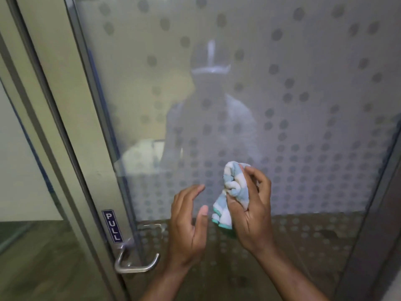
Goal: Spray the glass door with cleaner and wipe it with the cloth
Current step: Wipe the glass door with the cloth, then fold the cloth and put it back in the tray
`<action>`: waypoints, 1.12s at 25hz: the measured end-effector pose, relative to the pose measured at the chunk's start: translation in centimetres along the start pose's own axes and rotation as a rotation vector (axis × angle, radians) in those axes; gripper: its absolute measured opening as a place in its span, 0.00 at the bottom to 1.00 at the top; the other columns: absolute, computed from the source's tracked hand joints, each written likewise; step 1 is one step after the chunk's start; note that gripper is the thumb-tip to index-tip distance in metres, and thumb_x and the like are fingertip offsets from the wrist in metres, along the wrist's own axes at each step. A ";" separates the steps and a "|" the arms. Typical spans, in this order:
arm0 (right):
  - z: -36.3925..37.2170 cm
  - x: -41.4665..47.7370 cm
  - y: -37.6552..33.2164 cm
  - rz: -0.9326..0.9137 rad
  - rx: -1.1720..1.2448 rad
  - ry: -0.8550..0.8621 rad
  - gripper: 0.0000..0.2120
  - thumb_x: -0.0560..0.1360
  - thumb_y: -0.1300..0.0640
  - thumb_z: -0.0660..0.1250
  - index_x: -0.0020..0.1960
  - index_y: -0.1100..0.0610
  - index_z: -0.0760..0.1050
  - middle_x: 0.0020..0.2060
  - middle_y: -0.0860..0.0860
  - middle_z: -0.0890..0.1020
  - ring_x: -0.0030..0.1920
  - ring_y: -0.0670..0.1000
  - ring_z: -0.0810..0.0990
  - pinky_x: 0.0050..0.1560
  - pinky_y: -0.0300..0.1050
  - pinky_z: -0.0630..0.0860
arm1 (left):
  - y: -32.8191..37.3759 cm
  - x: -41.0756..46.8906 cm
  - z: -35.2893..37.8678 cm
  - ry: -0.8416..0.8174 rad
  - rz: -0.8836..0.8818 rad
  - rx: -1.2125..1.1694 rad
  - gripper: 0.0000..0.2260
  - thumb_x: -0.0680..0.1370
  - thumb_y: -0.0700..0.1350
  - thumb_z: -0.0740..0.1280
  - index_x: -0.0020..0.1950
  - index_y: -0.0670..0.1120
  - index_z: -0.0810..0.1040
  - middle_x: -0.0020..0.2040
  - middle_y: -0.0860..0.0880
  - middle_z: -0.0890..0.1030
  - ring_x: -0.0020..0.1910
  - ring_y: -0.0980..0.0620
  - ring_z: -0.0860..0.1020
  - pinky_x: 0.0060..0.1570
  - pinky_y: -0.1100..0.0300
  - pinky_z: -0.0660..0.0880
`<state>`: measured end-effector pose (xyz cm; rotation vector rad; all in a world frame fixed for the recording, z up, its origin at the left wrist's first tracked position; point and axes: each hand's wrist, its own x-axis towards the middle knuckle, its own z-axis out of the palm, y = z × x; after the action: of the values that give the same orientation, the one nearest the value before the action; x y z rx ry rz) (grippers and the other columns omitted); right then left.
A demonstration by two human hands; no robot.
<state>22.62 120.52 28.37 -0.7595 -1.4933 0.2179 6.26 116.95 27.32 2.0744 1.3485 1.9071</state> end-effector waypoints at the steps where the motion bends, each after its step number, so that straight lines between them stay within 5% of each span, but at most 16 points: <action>1: 0.0 -0.4 -0.4 0.026 0.028 0.008 0.28 0.80 0.47 0.64 0.79 0.53 0.70 0.70 0.49 0.66 0.75 0.53 0.71 0.75 0.39 0.68 | 0.7 -1.4 -0.1 -0.013 -0.031 -0.077 0.21 0.83 0.51 0.63 0.73 0.45 0.78 0.72 0.51 0.79 0.73 0.45 0.77 0.68 0.40 0.76; 7: 3.1 -4.1 -1.9 0.241 0.116 -0.186 0.27 0.79 0.41 0.63 0.74 0.50 0.77 0.56 0.48 0.70 0.62 0.53 0.75 0.66 0.53 0.76 | 2.8 -8.3 -2.1 0.027 -0.263 -0.167 0.26 0.77 0.50 0.75 0.74 0.47 0.77 0.72 0.48 0.82 0.72 0.45 0.81 0.72 0.48 0.77; 13: 7.6 -11.8 -5.1 0.496 0.548 -0.633 0.20 0.82 0.41 0.63 0.73 0.42 0.76 0.62 0.46 0.79 0.66 0.44 0.79 0.68 0.43 0.76 | 2.2 -16.0 -7.8 0.342 -0.562 -0.023 0.16 0.79 0.42 0.71 0.67 0.51 0.83 0.63 0.48 0.87 0.63 0.49 0.86 0.64 0.49 0.81; 16: 9.3 -15.6 -6.8 0.662 0.738 -0.736 0.21 0.82 0.46 0.64 0.73 0.50 0.77 0.67 0.48 0.83 0.68 0.46 0.81 0.70 0.44 0.77 | 3.7 -19.5 -10.7 0.459 -0.636 0.102 0.15 0.79 0.42 0.69 0.63 0.54 0.85 0.60 0.56 0.88 0.59 0.58 0.86 0.59 0.63 0.81; 19: 10.6 -19.2 -8.6 0.655 0.676 -0.865 0.18 0.80 0.48 0.64 0.69 0.49 0.78 0.66 0.48 0.83 0.64 0.41 0.82 0.67 0.43 0.79 | 6.4 -22.9 -14.4 0.674 -0.717 0.086 0.12 0.80 0.41 0.70 0.59 0.55 0.86 0.56 0.58 0.89 0.54 0.62 0.86 0.52 0.71 0.79; 23: 11.7 -24.4 -11.3 0.586 0.555 -1.224 0.23 0.84 0.53 0.68 0.77 0.52 0.71 0.73 0.51 0.78 0.63 0.35 0.79 0.62 0.27 0.73 | 10.3 -29.5 -20.0 0.853 -0.861 0.046 0.13 0.85 0.34 0.65 0.61 0.48 0.85 0.55 0.53 0.90 0.53 0.56 0.86 0.51 0.65 0.83; 28: 11.0 -33.1 -20.3 0.576 0.676 -1.550 0.28 0.79 0.49 0.70 0.76 0.55 0.72 0.68 0.50 0.83 0.67 0.43 0.81 0.70 0.46 0.77 | 17.8 -38.5 -26.2 1.028 -0.903 0.065 0.11 0.85 0.32 0.66 0.59 0.45 0.84 0.49 0.54 0.90 0.46 0.58 0.86 0.45 0.66 0.83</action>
<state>2.25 89.70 12.02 -0.3540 -2.2927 1.9838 -0.60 69.82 12.63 0.1372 1.9464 2.3679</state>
